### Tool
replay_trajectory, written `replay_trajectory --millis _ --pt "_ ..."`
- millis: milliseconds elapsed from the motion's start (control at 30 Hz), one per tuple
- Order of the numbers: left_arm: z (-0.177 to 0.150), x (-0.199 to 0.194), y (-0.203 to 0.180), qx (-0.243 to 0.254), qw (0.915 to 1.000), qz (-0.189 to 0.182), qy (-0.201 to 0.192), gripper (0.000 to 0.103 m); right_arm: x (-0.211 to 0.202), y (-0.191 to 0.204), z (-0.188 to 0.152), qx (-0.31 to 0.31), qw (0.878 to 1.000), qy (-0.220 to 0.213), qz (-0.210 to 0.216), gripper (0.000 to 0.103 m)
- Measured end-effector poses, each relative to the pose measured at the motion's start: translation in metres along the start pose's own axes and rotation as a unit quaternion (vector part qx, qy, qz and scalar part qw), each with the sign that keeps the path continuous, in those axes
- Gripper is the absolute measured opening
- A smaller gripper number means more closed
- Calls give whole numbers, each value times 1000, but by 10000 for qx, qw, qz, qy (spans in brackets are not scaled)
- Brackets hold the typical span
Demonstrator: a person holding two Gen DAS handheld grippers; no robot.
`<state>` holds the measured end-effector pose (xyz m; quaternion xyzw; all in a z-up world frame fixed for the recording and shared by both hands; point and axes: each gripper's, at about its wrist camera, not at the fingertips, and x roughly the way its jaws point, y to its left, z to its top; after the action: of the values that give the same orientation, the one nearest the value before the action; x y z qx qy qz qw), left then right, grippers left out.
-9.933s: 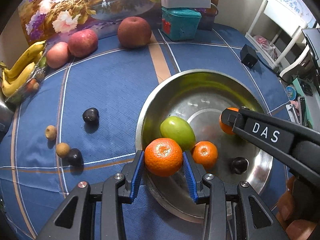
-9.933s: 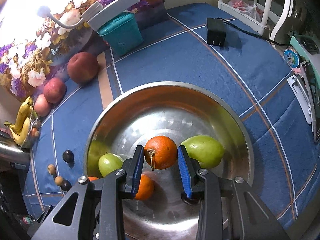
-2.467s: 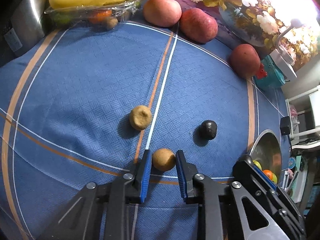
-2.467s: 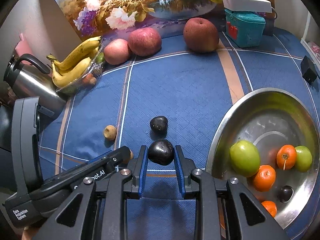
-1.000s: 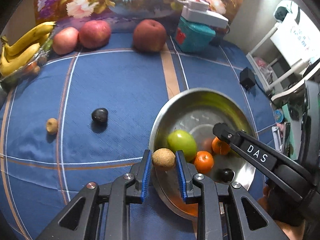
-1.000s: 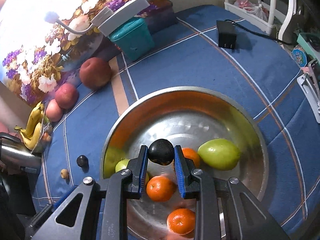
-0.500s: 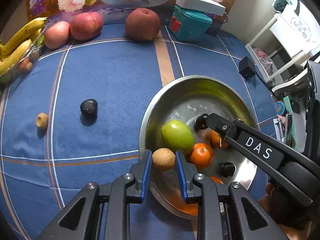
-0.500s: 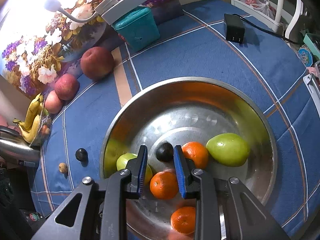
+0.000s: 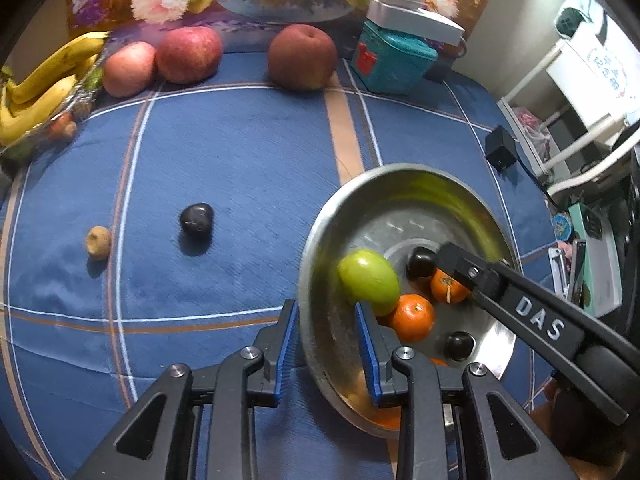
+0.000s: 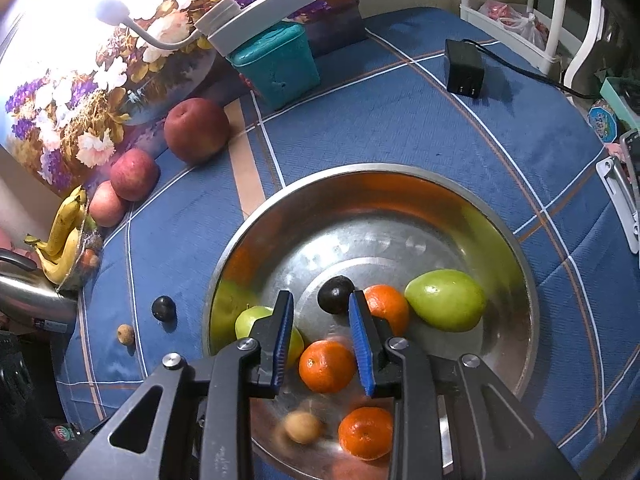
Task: Organize fruits
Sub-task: 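Open the left tool to drop the kiwi while the right tool releases the plum, then withdraw both open tools from the plate toward the last kiwi and plum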
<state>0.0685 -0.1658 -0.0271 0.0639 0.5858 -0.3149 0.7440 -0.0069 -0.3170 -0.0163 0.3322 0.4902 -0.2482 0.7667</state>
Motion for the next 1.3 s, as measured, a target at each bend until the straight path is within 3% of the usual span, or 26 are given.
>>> replay_trajectory --millis 333,933,1000,1033,1067,1100,1167,1300 --pt "5 -16 42 -533 9978 264 -295 36 -6 9 -9 -188 9997 32 -154 29" --pt "5 -41 110 -1462 9858 545 -618 36 -16 51 -23 -815 9964 3 -250 29" --pt "4 -40 112 -1478 9855 583 -597 44 -14 52 -23 -850 9959 23 -318 29" --pt "4 -39 112 -1487 9853 606 -584 51 -13 52 -24 -851 9957 41 -370 37" --pt "4 -38 113 -1495 9850 644 -576 65 -11 52 -24 -835 9955 56 -433 55" --pt "4 -37 113 -1490 9847 698 -578 69 -9 51 -24 -813 9955 47 -478 63" --pt "4 -37 114 -1478 9844 747 -587 70 -7 50 -24 -828 9953 53 -500 66" --pt "3 -37 116 -1440 9834 901 -641 83 -4 50 -25 -880 9949 68 -486 74"
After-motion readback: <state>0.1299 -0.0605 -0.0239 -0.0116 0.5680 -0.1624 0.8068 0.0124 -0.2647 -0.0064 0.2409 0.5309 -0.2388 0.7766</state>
